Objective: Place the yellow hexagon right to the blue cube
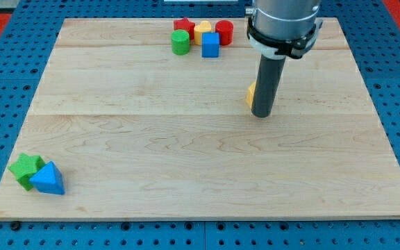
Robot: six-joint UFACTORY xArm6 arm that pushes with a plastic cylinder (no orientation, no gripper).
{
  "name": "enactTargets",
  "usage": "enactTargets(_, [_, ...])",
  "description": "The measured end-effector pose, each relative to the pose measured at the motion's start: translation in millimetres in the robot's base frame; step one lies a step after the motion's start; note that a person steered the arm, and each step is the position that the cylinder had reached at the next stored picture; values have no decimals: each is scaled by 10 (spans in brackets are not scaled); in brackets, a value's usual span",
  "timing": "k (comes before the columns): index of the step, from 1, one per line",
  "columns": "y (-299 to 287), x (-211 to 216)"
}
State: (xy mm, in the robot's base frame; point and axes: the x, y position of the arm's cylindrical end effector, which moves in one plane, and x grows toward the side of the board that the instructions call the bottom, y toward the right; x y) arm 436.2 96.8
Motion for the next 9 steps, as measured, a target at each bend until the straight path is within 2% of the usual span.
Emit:
enactTargets(6, [0, -1084])
enactTargets(8, [416, -1065])
enactTargets(9, [457, -1242])
